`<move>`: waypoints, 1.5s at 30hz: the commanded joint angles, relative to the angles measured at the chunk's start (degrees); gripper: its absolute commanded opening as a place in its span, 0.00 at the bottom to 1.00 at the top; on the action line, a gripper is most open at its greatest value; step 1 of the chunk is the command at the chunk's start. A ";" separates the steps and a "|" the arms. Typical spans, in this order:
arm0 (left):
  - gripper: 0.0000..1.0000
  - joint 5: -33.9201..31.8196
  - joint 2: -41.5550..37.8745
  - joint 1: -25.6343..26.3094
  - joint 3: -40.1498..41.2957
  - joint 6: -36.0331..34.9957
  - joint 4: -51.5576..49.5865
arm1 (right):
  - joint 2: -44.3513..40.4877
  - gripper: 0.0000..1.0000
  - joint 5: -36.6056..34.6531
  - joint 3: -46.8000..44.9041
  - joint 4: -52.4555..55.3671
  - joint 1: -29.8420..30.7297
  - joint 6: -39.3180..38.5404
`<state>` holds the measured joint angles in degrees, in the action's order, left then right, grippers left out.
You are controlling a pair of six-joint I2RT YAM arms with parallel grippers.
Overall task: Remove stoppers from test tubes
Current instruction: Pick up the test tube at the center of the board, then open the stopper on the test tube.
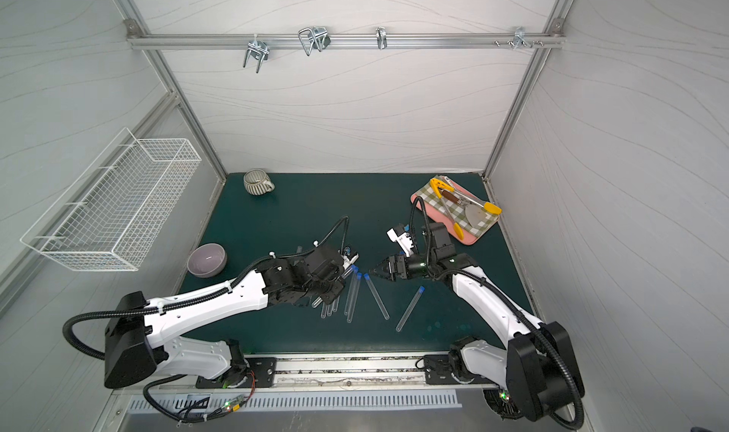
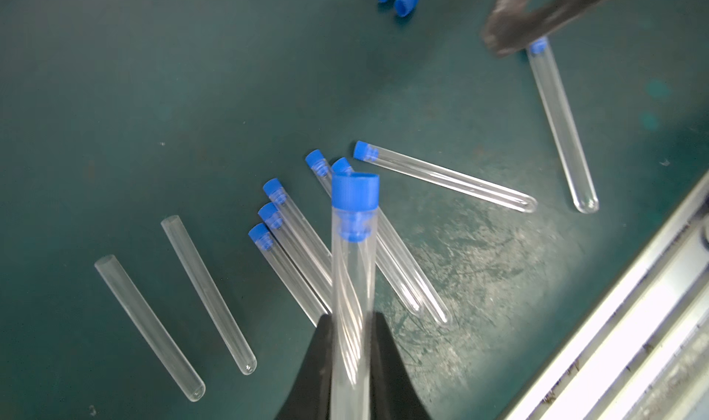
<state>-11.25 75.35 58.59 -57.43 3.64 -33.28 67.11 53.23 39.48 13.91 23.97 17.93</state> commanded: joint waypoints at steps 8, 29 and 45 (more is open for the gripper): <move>0.00 -1.44 -4.54 4.66 0.74 -5.76 1.47 | 2.47 0.83 2.91 2.63 -3.54 6.43 0.94; 0.00 -2.53 -4.89 7.41 1.79 -6.72 2.78 | 4.86 0.34 1.61 2.97 -5.92 9.08 1.55; 0.00 -3.60 -5.22 7.35 1.79 -6.15 3.22 | 4.26 0.20 1.52 3.13 -5.22 9.34 1.40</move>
<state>-13.61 70.89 65.78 -55.42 -1.93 -32.47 71.94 54.92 41.69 8.08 32.93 20.03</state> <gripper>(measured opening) 0.165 0.198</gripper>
